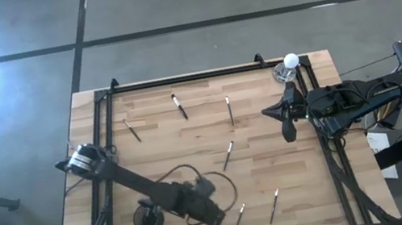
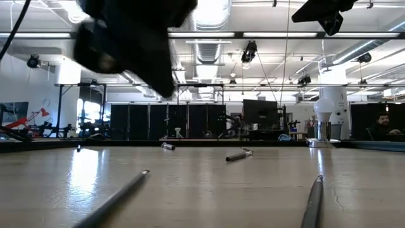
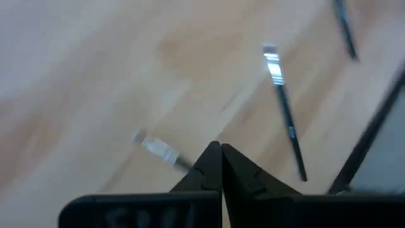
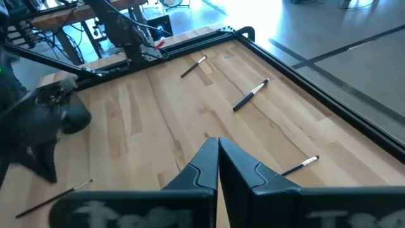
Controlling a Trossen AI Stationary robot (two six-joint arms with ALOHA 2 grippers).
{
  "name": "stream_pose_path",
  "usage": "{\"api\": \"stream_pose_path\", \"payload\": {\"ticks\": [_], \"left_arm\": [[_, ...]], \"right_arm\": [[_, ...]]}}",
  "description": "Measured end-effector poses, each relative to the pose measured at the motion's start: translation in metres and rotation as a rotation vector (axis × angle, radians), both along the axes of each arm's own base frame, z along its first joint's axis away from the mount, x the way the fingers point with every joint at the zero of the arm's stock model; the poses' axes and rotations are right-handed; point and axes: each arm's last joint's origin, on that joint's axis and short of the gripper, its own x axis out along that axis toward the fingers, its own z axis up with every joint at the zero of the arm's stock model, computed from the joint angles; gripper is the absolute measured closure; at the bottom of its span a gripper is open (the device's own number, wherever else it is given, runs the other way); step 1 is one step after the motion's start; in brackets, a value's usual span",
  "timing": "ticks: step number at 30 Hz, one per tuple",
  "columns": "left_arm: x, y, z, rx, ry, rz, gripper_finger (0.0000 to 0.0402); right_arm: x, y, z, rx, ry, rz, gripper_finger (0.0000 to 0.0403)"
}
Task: Pick & Place Makeup Brushes
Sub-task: Put the eyeshadow brush into the holder
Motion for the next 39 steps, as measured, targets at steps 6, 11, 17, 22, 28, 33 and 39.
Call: {"api": "stream_pose_path", "payload": {"ticks": [6, 11, 17, 22, 28, 33, 39], "left_arm": [[-0.019, -0.003, 0.011, -0.129, 0.069, 0.299, 0.0349], [-0.013, -0.005, -0.01, -0.12, 0.107, 0.359, 0.0292], [-0.011, -0.005, -0.039, -0.104, 0.206, 0.497, 0.0267], [-0.014, -0.005, -0.05, -0.083, 0.267, 0.566, 0.0269], [-0.011, -0.007, -0.057, -0.089, 0.249, 0.565, 0.0319], [-0.011, -0.008, -0.065, -0.062, 0.267, 0.566, 0.0387], [-0.011, -0.007, -0.064, -0.037, 0.231, 0.561, 0.04]], "right_arm": [[0.0, 0.0, 0.0, -0.004, 0.0, -0.001, 0.0394], [0.0, 0.0, 0.0, -0.004, -0.002, -0.001, 0.0394], [0.0, 0.0, 0.0, -0.003, -0.003, -0.002, 0.0394], [0.0, 0.0, 0.0, -0.001, -0.004, -0.003, 0.0394], [0.0, 0.0, 0.0, -0.004, -0.002, -0.002, 0.0394], [0.0, 0.0, 0.0, -0.004, -0.001, -0.001, 0.0394], [0.0, 0.0, 0.0, -0.004, 0.0, 0.0, 0.0394]]}}
